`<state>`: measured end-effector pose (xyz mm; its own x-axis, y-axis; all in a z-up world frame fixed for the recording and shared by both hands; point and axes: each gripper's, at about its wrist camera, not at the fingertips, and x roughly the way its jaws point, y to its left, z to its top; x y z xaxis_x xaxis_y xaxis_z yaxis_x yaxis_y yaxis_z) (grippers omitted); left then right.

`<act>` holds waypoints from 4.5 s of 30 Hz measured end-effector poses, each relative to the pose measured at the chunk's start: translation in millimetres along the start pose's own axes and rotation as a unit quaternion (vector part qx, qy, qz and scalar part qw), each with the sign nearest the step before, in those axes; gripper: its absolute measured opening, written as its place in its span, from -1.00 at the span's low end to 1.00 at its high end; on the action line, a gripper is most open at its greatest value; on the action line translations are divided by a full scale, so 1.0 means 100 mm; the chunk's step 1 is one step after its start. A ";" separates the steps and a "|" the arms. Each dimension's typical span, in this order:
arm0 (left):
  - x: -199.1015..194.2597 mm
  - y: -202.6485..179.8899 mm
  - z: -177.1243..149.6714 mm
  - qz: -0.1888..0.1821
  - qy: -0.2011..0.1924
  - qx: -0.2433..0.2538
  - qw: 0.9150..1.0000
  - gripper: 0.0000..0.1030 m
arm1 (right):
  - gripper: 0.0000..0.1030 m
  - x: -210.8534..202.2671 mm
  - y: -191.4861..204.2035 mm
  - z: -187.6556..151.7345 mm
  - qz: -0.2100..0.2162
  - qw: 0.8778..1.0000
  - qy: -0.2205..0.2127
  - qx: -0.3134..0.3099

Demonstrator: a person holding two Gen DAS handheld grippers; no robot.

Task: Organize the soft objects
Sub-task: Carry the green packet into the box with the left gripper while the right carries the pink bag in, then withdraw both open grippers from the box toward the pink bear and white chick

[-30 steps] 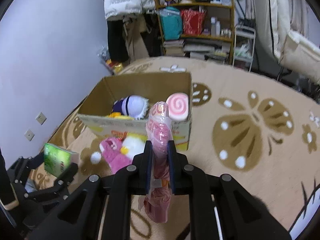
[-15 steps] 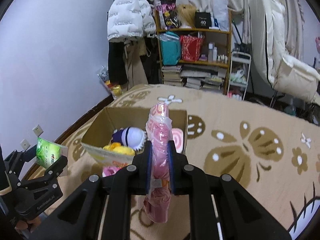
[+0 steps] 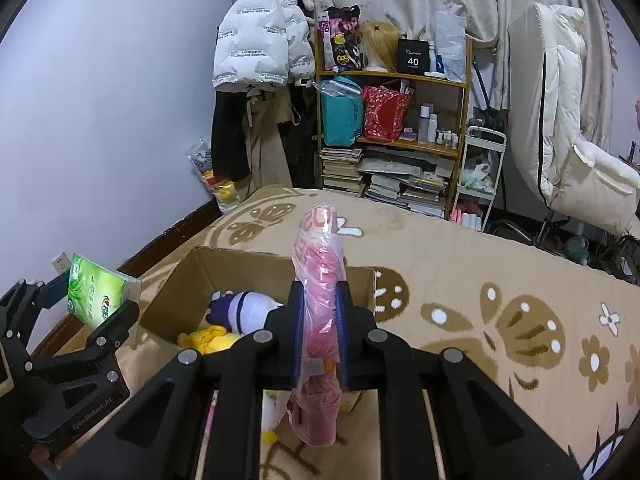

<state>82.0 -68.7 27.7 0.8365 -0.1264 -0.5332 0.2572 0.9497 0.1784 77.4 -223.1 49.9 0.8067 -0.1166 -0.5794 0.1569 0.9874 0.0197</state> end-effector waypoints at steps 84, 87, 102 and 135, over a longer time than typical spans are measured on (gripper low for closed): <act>0.05 0.23 -0.23 -0.012 0.077 -0.032 0.996 0.96 | 0.98 0.12 -0.32 -0.50 0.082 0.989 0.043 0.120; -0.01 0.19 -0.27 -0.016 0.080 -0.031 0.996 0.96 | 0.98 0.08 -0.31 -0.56 0.082 0.988 0.050 0.118; 0.04 -0.01 -0.55 -0.040 0.114 -0.021 0.992 0.96 | 0.98 0.24 -0.28 -0.87 0.089 0.981 0.102 0.139; 0.59 -0.40 -0.74 -0.099 0.180 -0.009 0.979 0.96 | 0.98 0.96 -0.26 -1.08 0.113 0.954 0.218 0.170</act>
<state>85.5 -92.5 -72.5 0.5452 -0.2017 -0.8137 0.3857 0.9221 0.0299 89.1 -248.6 -93.8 0.5399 0.2236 -0.8115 0.2435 0.8813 0.4049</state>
